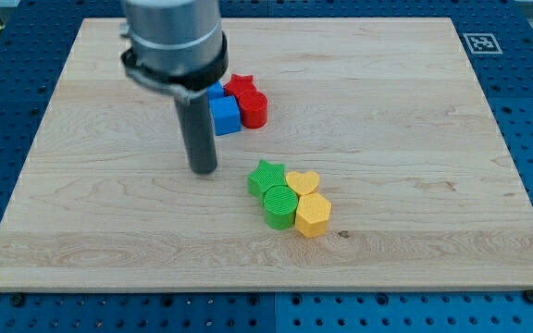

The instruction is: Push the green circle and the yellow heart to the top

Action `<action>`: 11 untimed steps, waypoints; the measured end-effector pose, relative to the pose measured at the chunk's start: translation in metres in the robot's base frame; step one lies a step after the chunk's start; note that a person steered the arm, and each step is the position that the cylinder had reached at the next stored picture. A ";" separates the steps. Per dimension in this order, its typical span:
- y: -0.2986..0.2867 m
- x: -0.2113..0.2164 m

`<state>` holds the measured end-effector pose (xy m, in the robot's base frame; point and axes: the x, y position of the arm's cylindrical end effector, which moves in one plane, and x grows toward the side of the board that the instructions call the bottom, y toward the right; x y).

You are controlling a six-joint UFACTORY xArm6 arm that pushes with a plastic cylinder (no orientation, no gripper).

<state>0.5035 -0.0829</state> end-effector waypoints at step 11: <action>0.176 -0.015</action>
